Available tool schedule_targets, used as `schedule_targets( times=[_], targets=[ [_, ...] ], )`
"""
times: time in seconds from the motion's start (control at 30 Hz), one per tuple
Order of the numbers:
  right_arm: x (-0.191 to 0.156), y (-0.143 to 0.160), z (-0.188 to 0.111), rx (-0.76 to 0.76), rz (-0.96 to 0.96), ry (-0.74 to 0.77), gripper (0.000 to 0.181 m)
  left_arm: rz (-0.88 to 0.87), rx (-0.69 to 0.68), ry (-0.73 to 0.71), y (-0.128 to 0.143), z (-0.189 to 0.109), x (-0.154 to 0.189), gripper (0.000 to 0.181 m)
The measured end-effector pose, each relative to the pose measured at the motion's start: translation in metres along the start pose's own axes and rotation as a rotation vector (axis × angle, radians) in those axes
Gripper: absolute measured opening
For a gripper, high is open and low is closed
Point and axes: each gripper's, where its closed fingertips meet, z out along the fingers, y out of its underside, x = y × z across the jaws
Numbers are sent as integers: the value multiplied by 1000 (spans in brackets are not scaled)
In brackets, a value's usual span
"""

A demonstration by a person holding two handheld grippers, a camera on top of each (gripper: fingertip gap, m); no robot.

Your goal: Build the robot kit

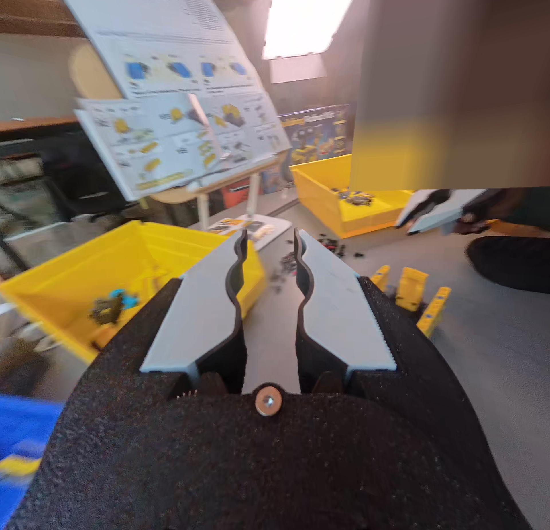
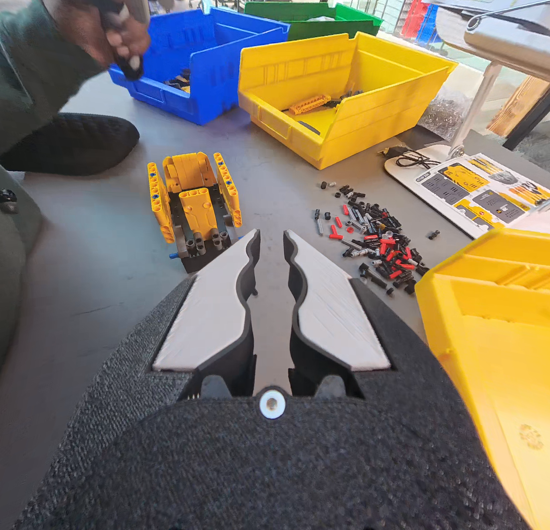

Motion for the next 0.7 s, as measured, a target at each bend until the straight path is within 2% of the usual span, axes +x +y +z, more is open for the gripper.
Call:
schedule_targets(
  times=[0.07, 0.13, 0.23, 0.3, 0.37, 0.43, 0.5, 0.7],
  targets=[
    [1, 4, -7, 5, 10, 13, 14, 71, -156, -175, 3, -42, -62, 19],
    [2, 8, -14, 13, 30, 20, 13, 65, -453, -244, 34, -84, -112, 15],
    [6, 12, -17, 35, 58, 33, 11, -49, -913, -71, 104, -129, -138, 9],
    [7, 9, -14, 58, 82, 33, 10, -90, -1125, 57, 143, -145, -143, 1],
    [5, 7, -9, 60, 82, 31, 10, -79, -1278, 148, 170, -152, -145, 0],
    [2, 6, -6, 42, 70, 35, 11, -27, -1406, 203, 193, -158, -150, 0],
    [3, 8, -7, 14, 67, 50, 11, -9, -1469, 245, 209, -160, -154, 0],
    [13, 11, -15, -46, 103, 98, 11, 41, -1473, 214, 219, -157, -186, 0]
  ],
)
